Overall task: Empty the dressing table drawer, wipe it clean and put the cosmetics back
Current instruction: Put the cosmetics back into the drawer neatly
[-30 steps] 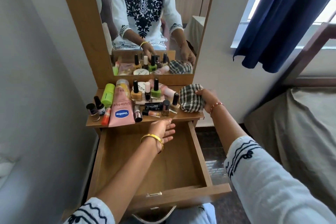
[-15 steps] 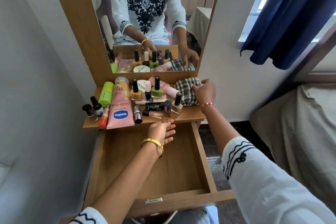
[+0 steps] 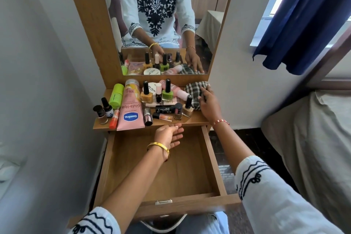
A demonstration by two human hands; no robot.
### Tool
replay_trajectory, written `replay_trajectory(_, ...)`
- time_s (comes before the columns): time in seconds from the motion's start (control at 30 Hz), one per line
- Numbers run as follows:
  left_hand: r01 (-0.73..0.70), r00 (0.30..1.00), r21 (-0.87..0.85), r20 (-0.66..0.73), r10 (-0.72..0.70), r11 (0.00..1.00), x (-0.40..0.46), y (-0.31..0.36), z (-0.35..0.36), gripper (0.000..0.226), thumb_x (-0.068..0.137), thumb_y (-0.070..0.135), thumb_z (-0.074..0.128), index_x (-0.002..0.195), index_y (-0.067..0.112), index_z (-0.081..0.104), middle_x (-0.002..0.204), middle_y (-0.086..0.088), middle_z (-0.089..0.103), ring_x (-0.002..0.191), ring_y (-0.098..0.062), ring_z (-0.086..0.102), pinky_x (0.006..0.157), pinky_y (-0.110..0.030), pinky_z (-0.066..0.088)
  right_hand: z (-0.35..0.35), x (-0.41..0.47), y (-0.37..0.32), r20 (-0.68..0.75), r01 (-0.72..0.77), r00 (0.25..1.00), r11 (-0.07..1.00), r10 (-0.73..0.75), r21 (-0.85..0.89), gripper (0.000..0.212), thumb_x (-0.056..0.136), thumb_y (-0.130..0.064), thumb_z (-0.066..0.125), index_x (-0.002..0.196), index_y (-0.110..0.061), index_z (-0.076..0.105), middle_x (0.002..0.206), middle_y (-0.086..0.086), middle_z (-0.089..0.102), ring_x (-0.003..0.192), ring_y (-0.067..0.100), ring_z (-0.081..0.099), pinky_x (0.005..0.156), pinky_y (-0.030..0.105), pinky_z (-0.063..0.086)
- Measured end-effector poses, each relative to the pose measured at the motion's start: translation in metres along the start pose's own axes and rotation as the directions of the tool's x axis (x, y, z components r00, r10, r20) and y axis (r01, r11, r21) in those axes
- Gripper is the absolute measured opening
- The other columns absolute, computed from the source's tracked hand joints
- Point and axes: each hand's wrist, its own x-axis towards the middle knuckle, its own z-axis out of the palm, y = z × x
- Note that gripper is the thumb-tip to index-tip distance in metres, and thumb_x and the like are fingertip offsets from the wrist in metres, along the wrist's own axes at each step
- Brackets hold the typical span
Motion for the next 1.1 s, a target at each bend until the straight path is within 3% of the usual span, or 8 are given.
replay_trajectory(0.2,-0.006,1.000,0.004,-0.013,0.006,1.000,-0.004,0.001,-0.005,0.025,0.095,0.011,0.042,0.082,0.020,0.061,0.084,0.001,0.065,0.080,-0.014,0.061,0.073,-0.029,0.046,-0.002,0.003,-0.004,0.033,-0.027,0.999,0.999,0.028,-0.019,0.048,0.097,-0.015,0.046,0.143,-0.015,0.036,0.156,0.004,0.021,0.143,0.024,0.023,0.117,0.036,0.023)
replay_trajectory(0.37,-0.023,1.000,0.003,-0.018,0.023,1.000,-0.009,0.005,-0.009,0.024,0.095,0.011,0.043,0.080,0.020,0.060,0.083,0.001,0.065,0.076,-0.013,0.060,0.069,-0.027,0.045,-0.002,-0.018,-0.006,-0.178,0.053,0.983,0.998,-0.046,0.030,0.038,0.094,-0.009,0.050,0.132,-0.011,0.051,0.149,0.009,0.034,0.139,0.025,0.030,0.114,0.036,0.029)
replay_trajectory(0.43,-0.031,0.999,0.008,-0.022,0.031,0.999,-0.012,0.006,-0.010,0.025,0.095,0.011,0.043,0.079,0.020,0.060,0.082,0.001,0.064,0.074,-0.013,0.059,0.068,-0.026,0.044,-0.001,-0.032,-0.013,-0.257,0.108,0.962,0.993,-0.094,0.043,0.034,0.092,-0.005,0.052,0.125,-0.007,0.057,0.137,0.011,0.048,0.128,0.024,0.044,0.106,0.029,0.038)
replay_trajectory(0.53,-0.056,0.998,0.012,-0.028,0.056,0.998,-0.017,0.007,-0.012,0.025,0.095,0.010,0.043,0.079,0.020,0.059,0.080,0.001,0.064,0.071,-0.011,0.058,0.065,-0.025,0.043,0.002,-0.051,-0.023,-0.335,0.176,0.931,0.982,-0.145,0.064,0.031,0.088,-0.001,0.055,0.117,-0.005,0.061,0.115,0.012,0.059,0.102,0.022,0.057,0.087,0.029,0.050)
replay_trajectory(0.67,-0.086,0.995,0.009,-0.040,0.087,0.996,-0.025,0.006,-0.015,0.025,0.094,0.009,0.043,0.079,0.020,0.059,0.080,0.001,0.064,0.072,-0.012,0.058,0.066,-0.025,0.044,0.008,-0.061,-0.031,-0.286,0.155,0.951,0.980,-0.114,0.124,0.031,0.085,-0.002,0.058,0.115,-0.006,0.061,0.108,0.011,0.061,0.091,0.019,0.056,0.080,0.030,0.051)
replay_trajectory(0.83,-0.099,0.994,0.022,-0.045,0.100,0.995,-0.032,0.001,-0.020,0.025,0.095,0.010,0.042,0.080,0.020,0.059,0.083,0.000,0.065,0.075,-0.012,0.059,0.068,-0.026,0.045,0.010,-0.061,-0.037,-0.196,0.081,0.979,0.991,-0.060,0.104,0.040,0.085,-0.008,0.063,0.124,-0.009,0.056,0.117,0.009,0.061,0.104,0.021,0.057,0.082,0.024,0.047)
replay_trajectory(1.1,-0.131,0.989,0.038,-0.065,0.133,0.991,-0.035,0.000,-0.030,0.020,0.094,0.011,0.043,0.093,0.014,0.063,0.084,0.001,0.065,0.079,-0.013,0.060,0.070,-0.027,0.046,0.012,-0.056,-0.043,-0.156,0.042,0.987,0.999,-0.043,-0.011,0.035,0.087,-0.010,0.062,0.121,-0.008,0.059,0.115,0.011,0.064,0.102,0.024,0.060,0.083,0.029,0.048)
